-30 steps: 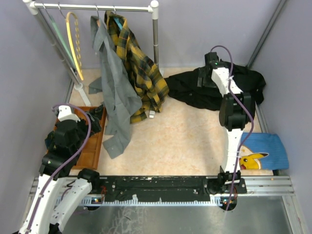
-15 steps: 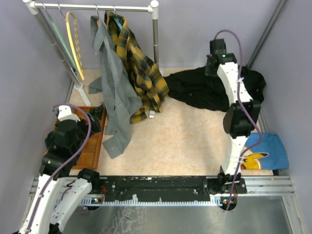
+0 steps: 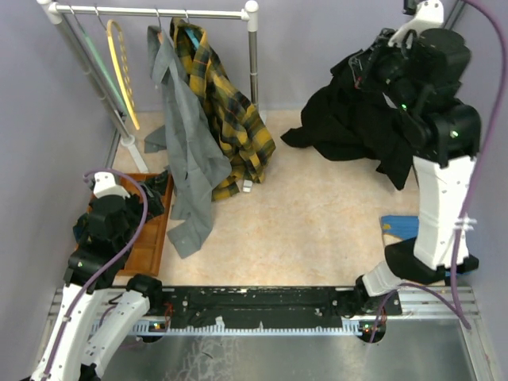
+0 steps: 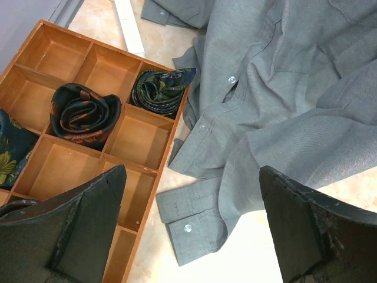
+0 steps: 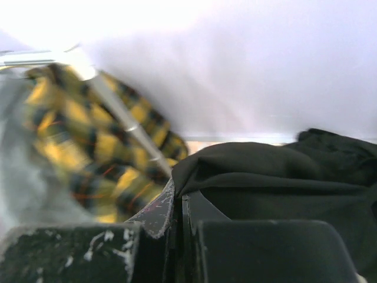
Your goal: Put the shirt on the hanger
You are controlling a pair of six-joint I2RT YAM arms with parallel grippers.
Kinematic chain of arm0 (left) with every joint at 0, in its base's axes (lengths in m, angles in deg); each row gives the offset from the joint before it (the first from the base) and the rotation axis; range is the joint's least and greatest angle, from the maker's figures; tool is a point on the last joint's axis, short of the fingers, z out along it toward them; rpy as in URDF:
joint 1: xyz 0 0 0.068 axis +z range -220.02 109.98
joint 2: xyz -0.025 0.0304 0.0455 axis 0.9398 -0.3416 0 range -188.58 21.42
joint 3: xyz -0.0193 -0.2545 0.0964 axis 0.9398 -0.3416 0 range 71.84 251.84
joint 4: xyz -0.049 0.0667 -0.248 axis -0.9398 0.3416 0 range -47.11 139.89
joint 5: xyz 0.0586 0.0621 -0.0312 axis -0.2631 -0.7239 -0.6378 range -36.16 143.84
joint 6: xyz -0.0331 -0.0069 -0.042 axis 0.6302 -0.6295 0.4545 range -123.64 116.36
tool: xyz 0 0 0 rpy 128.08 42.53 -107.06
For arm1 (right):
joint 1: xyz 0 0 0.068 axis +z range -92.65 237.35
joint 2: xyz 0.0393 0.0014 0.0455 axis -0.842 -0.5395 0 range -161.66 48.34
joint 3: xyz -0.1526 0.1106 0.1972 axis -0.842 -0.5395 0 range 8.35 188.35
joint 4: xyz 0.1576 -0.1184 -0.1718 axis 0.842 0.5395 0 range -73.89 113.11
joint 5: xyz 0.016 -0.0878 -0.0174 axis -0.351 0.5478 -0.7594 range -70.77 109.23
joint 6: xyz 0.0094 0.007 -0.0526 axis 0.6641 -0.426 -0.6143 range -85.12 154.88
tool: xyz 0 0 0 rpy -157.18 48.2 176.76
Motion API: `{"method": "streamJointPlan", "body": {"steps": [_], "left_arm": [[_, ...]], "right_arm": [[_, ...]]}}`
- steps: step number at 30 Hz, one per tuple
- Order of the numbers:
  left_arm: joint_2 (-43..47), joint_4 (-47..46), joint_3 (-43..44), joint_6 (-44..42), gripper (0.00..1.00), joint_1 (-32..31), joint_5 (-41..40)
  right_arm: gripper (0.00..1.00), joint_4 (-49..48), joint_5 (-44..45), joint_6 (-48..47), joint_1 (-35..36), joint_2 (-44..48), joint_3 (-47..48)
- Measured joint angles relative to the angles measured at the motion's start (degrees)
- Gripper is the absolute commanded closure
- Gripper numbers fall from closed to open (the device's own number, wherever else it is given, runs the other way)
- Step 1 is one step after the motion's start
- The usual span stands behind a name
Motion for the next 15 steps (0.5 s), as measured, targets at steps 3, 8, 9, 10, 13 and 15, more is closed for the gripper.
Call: {"method": "streamJointPlan", "body": {"steps": [3,8,9,10,13,15], "left_arm": [[0.46,0.02,0.0,0.15,0.0,0.0,-0.09],[3.8,-0.02,0.0,0.46,0.01,0.0,-0.07],[4.66,-0.09,0.0,0.46,0.01,0.0,0.0],[5.42,-0.2,0.0,0.44,0.0,0.0,0.15],[6.43,-0.48,0.0,0.44,0.0,0.0,0.68],[6.25,-0.55,0.0,0.42,0.0,0.0,1.11]], "right_arm": [[1.0,1.36,-5.75,1.84,1.03,5.07,-0.63],[1.0,2.49,-15.43,4.11,3.69,11.98,-6.14],[1.0,2.8,-16.85,4.42,5.79,12.94,-7.39],[1.0,2.93,-17.55,4.59,8.63,13.81,-8.92],[1.0,3.04,-14.82,4.87,21.84,16.02,-15.52],[1.0,2.84,-8.72,5.07,35.82,16.46,-21.97]]}}
